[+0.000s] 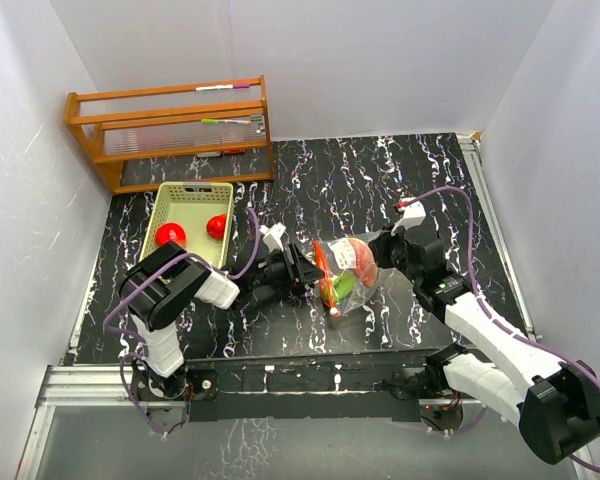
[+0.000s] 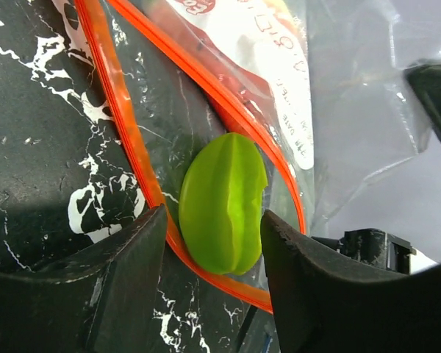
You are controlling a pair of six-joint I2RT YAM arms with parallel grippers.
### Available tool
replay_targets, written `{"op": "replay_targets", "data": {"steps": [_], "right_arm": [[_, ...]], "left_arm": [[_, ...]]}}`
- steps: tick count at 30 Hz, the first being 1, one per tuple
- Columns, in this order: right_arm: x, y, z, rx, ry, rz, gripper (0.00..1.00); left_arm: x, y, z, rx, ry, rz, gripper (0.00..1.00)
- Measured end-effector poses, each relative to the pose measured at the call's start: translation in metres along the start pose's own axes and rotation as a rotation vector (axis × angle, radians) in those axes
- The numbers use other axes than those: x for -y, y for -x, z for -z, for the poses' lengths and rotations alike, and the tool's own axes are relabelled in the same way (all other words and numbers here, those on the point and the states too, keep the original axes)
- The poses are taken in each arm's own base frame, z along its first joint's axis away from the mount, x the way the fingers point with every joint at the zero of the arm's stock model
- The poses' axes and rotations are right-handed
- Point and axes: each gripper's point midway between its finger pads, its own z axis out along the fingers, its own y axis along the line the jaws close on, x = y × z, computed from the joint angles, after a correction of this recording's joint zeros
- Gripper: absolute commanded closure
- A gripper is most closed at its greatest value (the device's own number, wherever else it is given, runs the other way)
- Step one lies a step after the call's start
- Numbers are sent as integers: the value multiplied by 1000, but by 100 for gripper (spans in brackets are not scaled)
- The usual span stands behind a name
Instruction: Open the zip-top bag and remove the fake food
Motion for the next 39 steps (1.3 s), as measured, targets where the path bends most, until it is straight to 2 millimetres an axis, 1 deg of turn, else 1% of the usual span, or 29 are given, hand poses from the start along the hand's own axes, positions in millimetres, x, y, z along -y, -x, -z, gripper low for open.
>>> {"op": "replay_targets", "data": {"steps": [3,5,7,12,16,19,21,24,28,34,36,39], "right_arm": [[-2,3,3,5,9,-2,92],[-4,7,4,12,17,-3,92],[-5,8,4,15,23,-3,92],[-7,8,4,13,29,-5,92],[-8,6,4,7,37,-6,92],[-8,4,2,-3,42,-13,92],[-10,2,0,-11,52,-20,92],[-13,1,-2,-15,66,-33,92],[-14,-2,-3,-22,74,-37,93],[-15,-3,-2,-24,81,-40,92],[-15,-3,-2,-24,81,-40,92],[-14,-6,-3,-28,80,-41,92]], "left_arm": [[-4,-3,-4,-10,20,-7,44],[-2,-7,-8,-20,19,-15,40],[3,-10,-13,-30,9,-26,40],[14,-14,-28,-51,-12,-52,39],[19,-18,-35,-69,-7,-76,38],[18,-24,-40,-87,8,-93,36],[17,-28,-42,-100,25,-106,31],[18,-35,-46,-118,43,-143,29],[20,-41,-52,-132,61,-201,32],[21,-45,-60,-138,112,-302,33],[22,-46,-63,-137,140,-347,39],[20,-51,-65,-143,174,-394,54]]}}
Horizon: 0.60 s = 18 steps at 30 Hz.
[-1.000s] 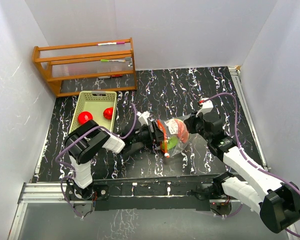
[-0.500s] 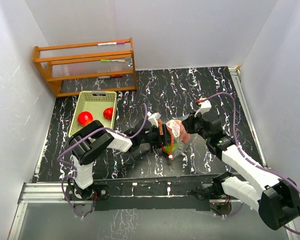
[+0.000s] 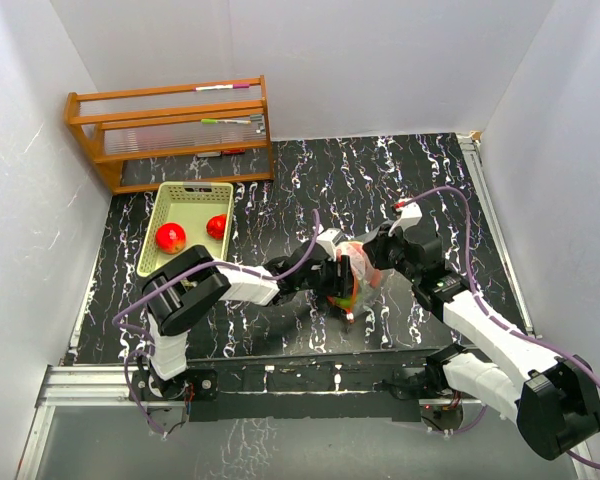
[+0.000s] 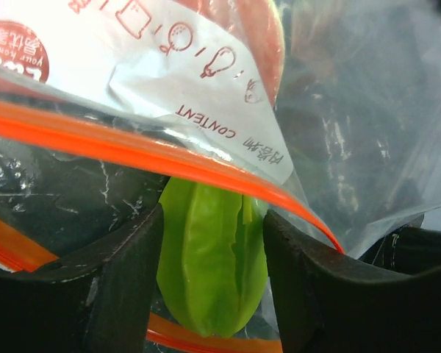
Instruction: Open the zip-top bag and remove the fake food
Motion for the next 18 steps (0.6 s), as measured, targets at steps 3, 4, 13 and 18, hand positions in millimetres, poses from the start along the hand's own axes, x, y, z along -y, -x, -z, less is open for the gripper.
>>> {"op": "replay_targets", "data": {"steps": [3,4,13,18], "right_arm": [[1,-3,1,-1,-1,-2,92],[1,-4,1,-1,-2,-3,92],[2,-2,2,8,-6,-3,92],[5,-1,2,14,-22,-5,92]], "left_arm": [[4,4,-1,16,4,-17,58],[4,6,-2,20,7,-21,59],[-3,11,10,26,76,-54,61],[-15,8,33,15,132,-72,61]]}}
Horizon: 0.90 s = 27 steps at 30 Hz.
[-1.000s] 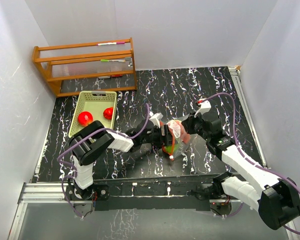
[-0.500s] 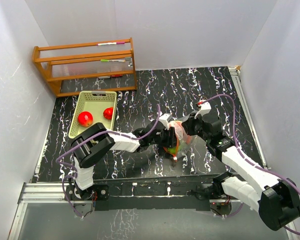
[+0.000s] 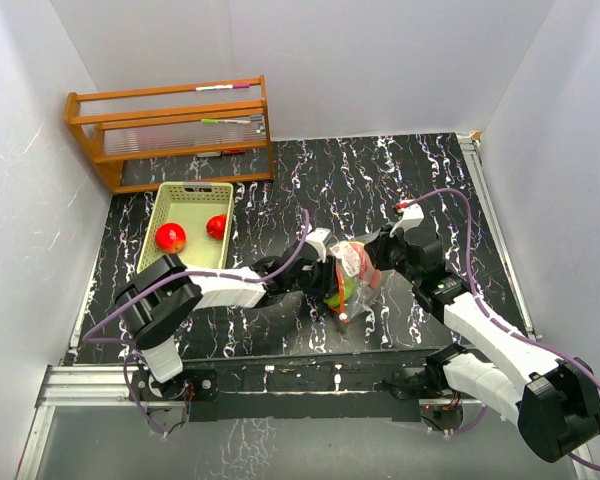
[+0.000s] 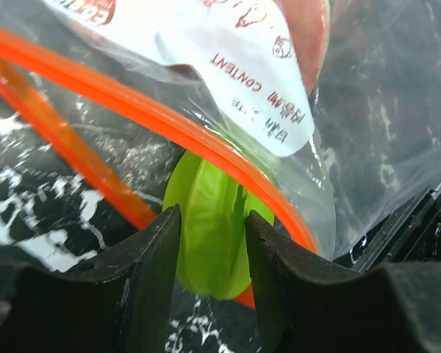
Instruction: Open the zip-top bag and remove the fake food
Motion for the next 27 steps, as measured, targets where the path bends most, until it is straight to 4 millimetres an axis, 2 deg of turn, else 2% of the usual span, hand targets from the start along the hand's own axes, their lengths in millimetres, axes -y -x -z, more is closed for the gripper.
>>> {"op": "replay_targets", "data": {"steps": [8,13,15,20,27], "right_arm": [[1,0,0,1,-9,-11,92],[1,0,0,1,-9,-12,92],[1,0,0,1,-8,-12,92],[1,0,0,1,-9,-12,92],[3,-6,-4,-22,-16,-12,92]], "left_arm": [[-23,8,32,20,63,6,60],[-32,14,40,36,81,18,37],[-33,14,40,35,81,21,32],[-27,11,37,20,45,27,32],[-10,14,29,33,-61,27,29]]}}
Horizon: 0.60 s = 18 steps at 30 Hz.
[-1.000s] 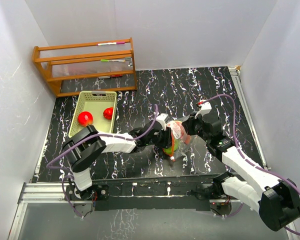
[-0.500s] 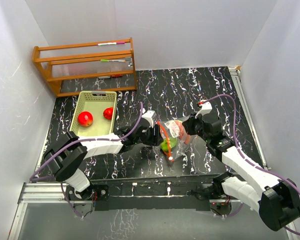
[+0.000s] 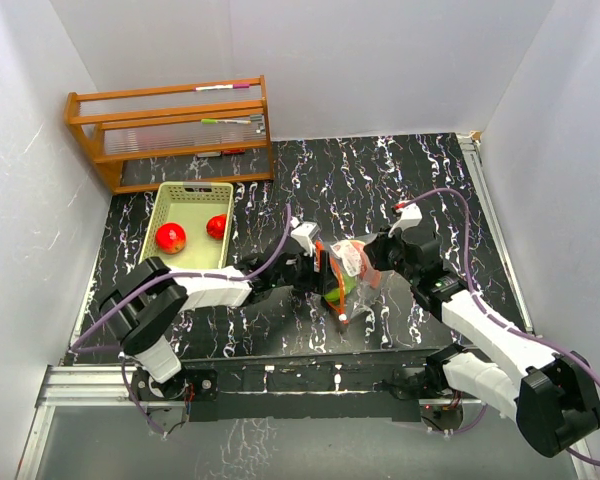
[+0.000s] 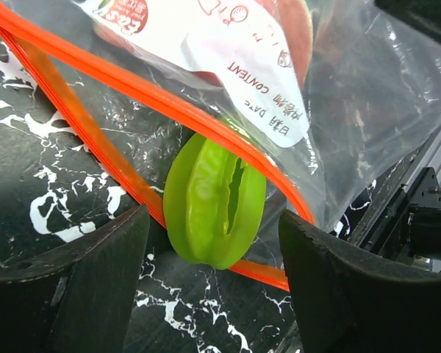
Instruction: Open the zip-top bag and remove the fake food
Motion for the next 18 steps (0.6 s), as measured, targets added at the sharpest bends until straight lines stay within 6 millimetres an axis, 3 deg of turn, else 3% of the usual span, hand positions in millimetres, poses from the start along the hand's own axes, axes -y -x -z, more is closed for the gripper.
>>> {"op": "replay_targets", "data": {"steps": [6,10,13,18], "right_arm": [[1,-3,-3,-10,-3,0,92],[1,-5,-4,-17,-3,0,92],[1,-6,-5,-22,-3,0,92],[2,-8,-6,-29,-3,0,92]], "left_arm": [[-6,-18,-20,-56,-10,-1,24],[-2,-18,-31,-66,-21,-14,24],[5,-15,-37,-61,-38,-27,29],[15,-13,-45,-61,-60,-47,48]]}}
